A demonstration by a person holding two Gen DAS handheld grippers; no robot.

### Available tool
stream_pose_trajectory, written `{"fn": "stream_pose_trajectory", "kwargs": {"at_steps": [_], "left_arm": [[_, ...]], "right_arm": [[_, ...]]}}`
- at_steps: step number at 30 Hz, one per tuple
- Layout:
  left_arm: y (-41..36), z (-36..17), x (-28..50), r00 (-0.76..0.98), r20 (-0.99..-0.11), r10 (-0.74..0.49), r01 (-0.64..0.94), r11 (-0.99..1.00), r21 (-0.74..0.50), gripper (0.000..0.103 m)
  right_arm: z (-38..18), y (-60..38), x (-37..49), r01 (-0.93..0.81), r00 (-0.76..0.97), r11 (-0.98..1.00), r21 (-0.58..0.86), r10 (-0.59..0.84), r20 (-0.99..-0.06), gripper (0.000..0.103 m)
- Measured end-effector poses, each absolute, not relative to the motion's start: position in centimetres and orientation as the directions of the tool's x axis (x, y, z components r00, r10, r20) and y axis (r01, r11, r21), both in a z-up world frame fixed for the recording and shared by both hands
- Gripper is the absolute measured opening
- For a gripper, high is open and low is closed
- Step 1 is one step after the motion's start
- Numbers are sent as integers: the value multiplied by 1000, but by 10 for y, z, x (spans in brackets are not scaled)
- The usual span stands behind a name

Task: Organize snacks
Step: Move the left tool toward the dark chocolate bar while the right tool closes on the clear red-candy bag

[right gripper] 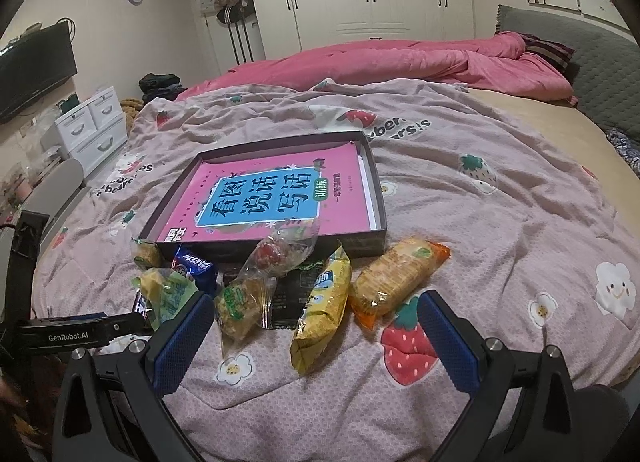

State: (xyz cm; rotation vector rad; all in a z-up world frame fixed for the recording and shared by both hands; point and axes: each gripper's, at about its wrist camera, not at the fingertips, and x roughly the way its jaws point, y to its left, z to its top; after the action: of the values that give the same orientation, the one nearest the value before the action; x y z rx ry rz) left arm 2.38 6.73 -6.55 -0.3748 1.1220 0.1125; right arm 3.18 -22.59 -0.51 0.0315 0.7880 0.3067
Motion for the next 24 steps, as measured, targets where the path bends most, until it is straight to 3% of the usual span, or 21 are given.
{"fn": "stream_pose_trajectory", "kwargs": {"at_steps": [6,8,17,24], "left_arm": [[73,-70,27,438,-893,-97,-286,927,-241,89],[72,-72,28,420,-903,-85,-282,934,-219,83],[62,-75,38,412,-908,-72,-241,953,-185,82],[51,-76,48,425,-904,-48,-218,964,-154,70]], "right_arm": [[-8,-224,36,-266,655,953,143,288,-699,103],[-9,-224,37,-264,654,954,144,287,-700,103],[-14,-221,43,-266,646,953,146,289,-707,103],[-22,-212,64,-273,629,950,148,293,-720,103]]}}
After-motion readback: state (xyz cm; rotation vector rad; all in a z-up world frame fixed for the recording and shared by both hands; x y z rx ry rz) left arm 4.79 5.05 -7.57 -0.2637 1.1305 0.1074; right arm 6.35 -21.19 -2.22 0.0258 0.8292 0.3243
